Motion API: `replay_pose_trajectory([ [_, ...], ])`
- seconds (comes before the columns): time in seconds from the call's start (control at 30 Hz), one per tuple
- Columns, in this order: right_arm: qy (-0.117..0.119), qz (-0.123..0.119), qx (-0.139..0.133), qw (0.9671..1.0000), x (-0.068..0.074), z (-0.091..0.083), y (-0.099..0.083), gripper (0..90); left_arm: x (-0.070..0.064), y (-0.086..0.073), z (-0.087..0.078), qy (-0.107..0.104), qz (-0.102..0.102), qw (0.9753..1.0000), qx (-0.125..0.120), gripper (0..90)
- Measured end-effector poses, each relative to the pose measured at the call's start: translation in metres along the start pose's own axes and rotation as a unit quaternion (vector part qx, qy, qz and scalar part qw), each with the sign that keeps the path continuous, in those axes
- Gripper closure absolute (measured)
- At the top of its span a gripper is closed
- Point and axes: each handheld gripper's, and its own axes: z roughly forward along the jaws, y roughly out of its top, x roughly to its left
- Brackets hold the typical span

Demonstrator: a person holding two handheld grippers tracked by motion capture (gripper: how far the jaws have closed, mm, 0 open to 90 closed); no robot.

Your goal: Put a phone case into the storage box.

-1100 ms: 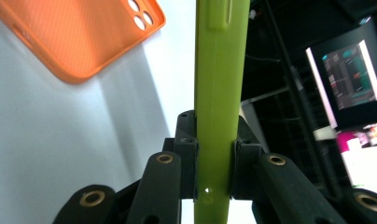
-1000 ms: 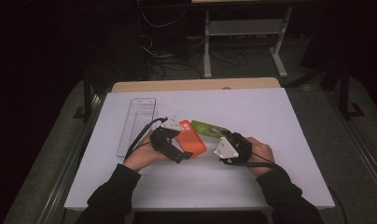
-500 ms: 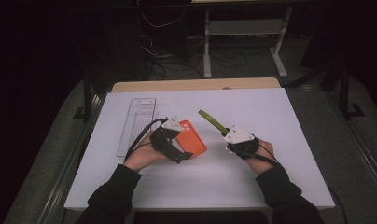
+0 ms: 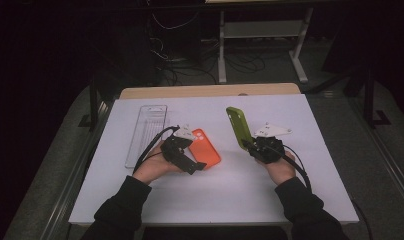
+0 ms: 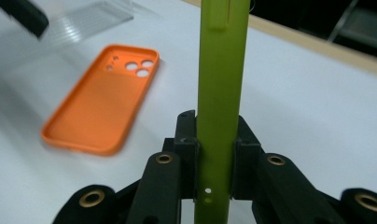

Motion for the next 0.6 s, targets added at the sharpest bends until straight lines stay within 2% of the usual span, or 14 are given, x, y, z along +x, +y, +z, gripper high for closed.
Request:
replay_pose_trajectory([
  [0.1,0.005,0.04,0.004,0.9992,-0.0057,0.0008,-0.0023,75.5,0.0008,-0.0003,-0.0005,0.003,-0.003,1.0,-0.002,3.7],
  [0.2,0.001,0.049,0.005,0.9988,-0.0083,0.0013,-0.0041,75.5,0.0009,-0.0005,-0.0004,0.001,-0.013,0.9999,-0.005,2.5],
  [0.3,0.0,0.047,0.002,0.9989,-0.0089,0.0005,-0.0044,75.6,0.0021,-0.0002,-0.0007,0.003,-0.014,0.9999,-0.008,0.9],
  [0.33,-0.002,0.045,0.001,0.999,-0.0079,0.0002,-0.0041,75.6,0.0008,0.0001,0.0005,-0.001,-0.031,0.9994,-0.018,0.3],
  [0.37,-0.001,0.043,0.0,0.9991,-0.0073,0.0001,-0.0036,75.5,0.0033,0.0007,-0.0016,0.001,-0.017,0.9998,-0.007,0.0],
  [0.4,0.003,0.048,-0.003,0.9988,-0.0069,0.0001,-0.0033,75.6,0.0035,0.0012,-0.0021,0.002,-0.018,0.9998,-0.012,0.0],
  [0.43,0.004,0.051,-0.003,0.9987,-0.0059,-0.0003,-0.003,75.6,0.0028,0.002,-0.0025,0.002,-0.029,0.9994,-0.019,0.0],
  [0.47,0.004,0.05,-0.005,0.9987,-0.0041,-0.0008,-0.0021,75.6,0.0043,0.0026,-0.0033,0.003,-0.022,0.9996,-0.018,0.0],
  [0.5,0.005,0.045,-0.006,0.999,-0.0041,-0.0009,-0.0021,75.6,0.0028,0.0031,-0.0031,0.001,-0.033,0.9992,-0.023,0.0],
  [0.53,0.007,0.046,-0.007,0.9989,-0.0032,-0.0014,-0.0017,75.6,0.0028,0.004,-0.0028,0.001,-0.036,0.9988,-0.034,0.0],
  [0.6,0.009,0.051,-0.01,0.9986,-0.0007,-0.0027,-0.0004,75.6,0.003,0.005,-0.0034,0.001,-0.044,0.9984,-0.037,0.0],
])
